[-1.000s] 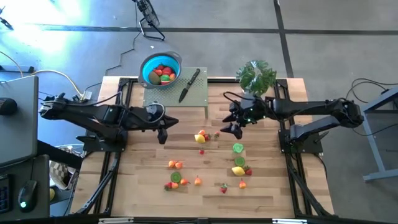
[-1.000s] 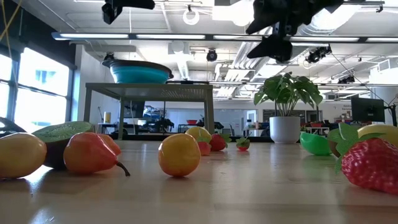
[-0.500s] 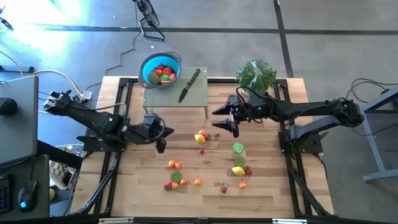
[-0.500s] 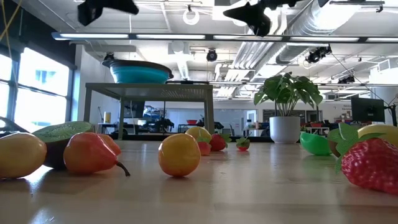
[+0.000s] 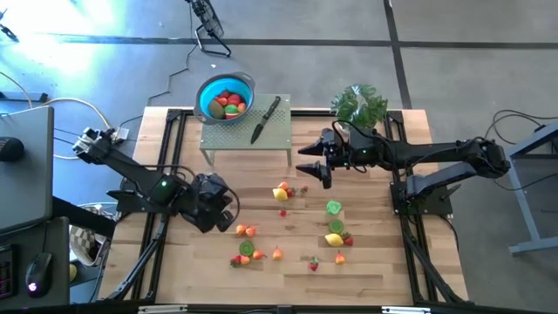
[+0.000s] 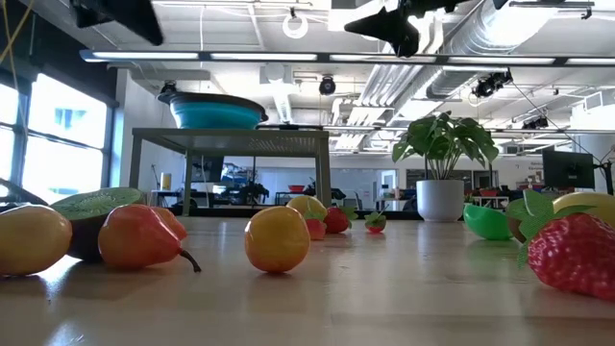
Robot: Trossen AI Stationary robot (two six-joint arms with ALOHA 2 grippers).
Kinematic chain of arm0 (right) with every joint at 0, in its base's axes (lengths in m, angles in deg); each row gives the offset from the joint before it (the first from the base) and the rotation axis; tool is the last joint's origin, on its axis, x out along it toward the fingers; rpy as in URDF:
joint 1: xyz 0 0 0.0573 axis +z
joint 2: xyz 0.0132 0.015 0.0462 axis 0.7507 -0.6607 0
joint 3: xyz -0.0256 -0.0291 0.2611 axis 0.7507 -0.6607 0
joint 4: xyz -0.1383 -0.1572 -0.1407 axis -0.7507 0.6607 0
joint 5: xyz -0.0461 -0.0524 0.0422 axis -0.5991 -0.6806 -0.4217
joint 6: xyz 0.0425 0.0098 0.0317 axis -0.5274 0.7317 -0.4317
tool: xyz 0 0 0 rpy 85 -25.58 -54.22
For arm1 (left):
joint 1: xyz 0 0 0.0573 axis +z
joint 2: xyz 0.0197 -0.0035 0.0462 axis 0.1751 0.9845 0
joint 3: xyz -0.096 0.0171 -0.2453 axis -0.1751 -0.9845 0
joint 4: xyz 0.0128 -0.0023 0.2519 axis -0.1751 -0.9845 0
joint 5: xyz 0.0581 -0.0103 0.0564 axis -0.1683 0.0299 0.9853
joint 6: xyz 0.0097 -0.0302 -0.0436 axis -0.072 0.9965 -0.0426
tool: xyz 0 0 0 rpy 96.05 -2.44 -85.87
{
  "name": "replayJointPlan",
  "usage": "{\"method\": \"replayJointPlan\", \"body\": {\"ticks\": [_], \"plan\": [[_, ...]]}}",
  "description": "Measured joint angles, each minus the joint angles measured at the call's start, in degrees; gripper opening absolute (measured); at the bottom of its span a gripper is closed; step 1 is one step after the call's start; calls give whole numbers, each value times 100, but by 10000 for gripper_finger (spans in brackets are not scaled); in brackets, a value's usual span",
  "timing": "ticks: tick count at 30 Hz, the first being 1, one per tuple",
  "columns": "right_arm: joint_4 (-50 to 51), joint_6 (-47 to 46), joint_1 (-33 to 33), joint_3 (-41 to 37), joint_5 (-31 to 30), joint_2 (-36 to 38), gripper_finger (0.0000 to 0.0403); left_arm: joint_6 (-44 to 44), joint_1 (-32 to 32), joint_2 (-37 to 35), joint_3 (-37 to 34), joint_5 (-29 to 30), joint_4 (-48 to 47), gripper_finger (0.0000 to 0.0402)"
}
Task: Pick & Place Fruit
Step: Put the orange pear into the strainer bowl on the shelf
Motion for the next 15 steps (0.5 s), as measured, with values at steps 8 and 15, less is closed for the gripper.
{"method": "replayJointPlan", "body": {"ticks": [8,15], "plan": [[7,-132,0,0,66,0,276,-501,6,330,356,-686,-624,0],[9,131,0,0,23,0,276,-880,6,330,344,-878,-630,0]]}}
